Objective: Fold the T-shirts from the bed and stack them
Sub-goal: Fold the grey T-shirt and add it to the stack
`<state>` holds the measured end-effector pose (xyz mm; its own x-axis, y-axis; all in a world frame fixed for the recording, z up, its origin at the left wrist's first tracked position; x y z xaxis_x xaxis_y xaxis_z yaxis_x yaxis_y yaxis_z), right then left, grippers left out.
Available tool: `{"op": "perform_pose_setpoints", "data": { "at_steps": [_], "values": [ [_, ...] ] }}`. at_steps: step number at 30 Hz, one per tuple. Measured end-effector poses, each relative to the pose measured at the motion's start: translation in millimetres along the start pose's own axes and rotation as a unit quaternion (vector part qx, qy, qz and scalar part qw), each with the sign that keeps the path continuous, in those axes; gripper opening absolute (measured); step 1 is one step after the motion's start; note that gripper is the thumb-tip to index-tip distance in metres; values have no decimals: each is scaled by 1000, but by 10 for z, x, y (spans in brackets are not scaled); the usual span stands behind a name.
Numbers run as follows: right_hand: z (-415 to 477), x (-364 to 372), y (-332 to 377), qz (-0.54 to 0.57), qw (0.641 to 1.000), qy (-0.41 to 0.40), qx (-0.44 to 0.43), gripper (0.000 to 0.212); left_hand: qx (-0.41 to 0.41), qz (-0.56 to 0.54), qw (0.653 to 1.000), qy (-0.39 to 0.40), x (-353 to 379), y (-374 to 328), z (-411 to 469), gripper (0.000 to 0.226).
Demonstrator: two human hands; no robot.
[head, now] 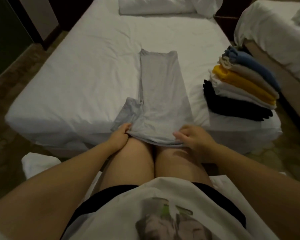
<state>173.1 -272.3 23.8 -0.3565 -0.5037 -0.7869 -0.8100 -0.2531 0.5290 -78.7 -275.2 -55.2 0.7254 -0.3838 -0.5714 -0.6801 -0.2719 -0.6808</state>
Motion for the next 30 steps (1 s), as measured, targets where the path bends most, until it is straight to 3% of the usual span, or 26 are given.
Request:
{"op": "perform_pose_setpoints", "data": {
  "at_steps": [2, 6, 10, 13, 15, 19, 21, 23, 26, 30],
  "values": [
    [193, 0, 130, 32, 998, 30, 37, 49, 16, -26, 998, -48, 14, -12, 10, 44],
    [505, 224, 546, -50, 990, 128, -5, 34, 57, -43, 989, -127, -57, -20, -7, 33],
    [626, 658, 719, -109, 977, 183, -24, 49, 95, 77, 981, -149, -172, -117, -125, 29],
    [562, 796, 707, -149, 975, 164, -26, 53, 150, 147, 967, -142, -227, -331, -191, 33],
    [530, 801, 690, -151, 977, 145, -43, 48, 203, 203, 951, -114, -176, -598, -175, 32],
    [464, 831, 639, -160, 974, 157, -22, 43, 227, 369, 900, 54, 262, -1026, -36, 40],
    [402, 809, 640, -144, 974, 176, -9, 44, 242, 391, 881, 108, 399, -1015, -11, 47],
    [382, 725, 635, -90, 980, 180, -1, 42, 253, 355, 891, 123, 384, -916, -39, 59],
    [427, 470, 564, -32, 991, 123, 41, 34, 245, 340, 902, 105, 320, -733, -114, 63],
    [623, -16, 267, 37, 986, -85, 140, 32, 247, 252, 933, 74, 253, -634, -154, 54]
  ]
}}
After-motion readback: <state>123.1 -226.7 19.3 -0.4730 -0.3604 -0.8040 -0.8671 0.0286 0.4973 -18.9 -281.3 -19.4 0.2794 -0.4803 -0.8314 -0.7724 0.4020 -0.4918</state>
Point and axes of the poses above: each hand's wrist, its own z-axis towards the middle knuckle, its own x-axis out of the palm, y = z × x, the point moved 6 cm from there along z, towards the middle knuckle, and after that the axes turned 9 degrees about y, right-handed, at the moved point
